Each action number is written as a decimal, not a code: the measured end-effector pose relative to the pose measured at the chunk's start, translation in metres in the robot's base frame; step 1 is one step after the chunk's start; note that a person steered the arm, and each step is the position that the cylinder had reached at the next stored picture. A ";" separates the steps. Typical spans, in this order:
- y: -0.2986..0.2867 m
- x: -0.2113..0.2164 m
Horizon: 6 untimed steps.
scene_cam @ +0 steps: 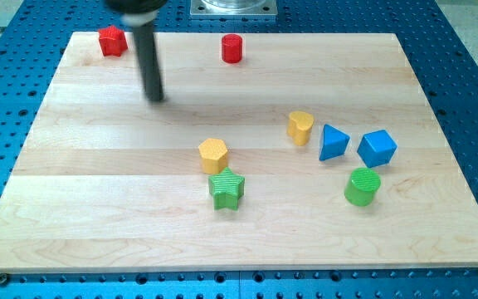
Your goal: Push the blue triangle into the blue cube
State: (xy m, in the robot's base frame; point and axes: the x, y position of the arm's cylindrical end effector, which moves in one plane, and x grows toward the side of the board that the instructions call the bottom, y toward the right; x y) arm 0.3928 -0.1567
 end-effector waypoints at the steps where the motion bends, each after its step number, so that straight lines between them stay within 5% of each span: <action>1: -0.038 0.106; 2: 0.039 0.128; 4: 0.081 0.041; 6: 0.148 0.025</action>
State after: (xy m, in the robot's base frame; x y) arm 0.4179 -0.0089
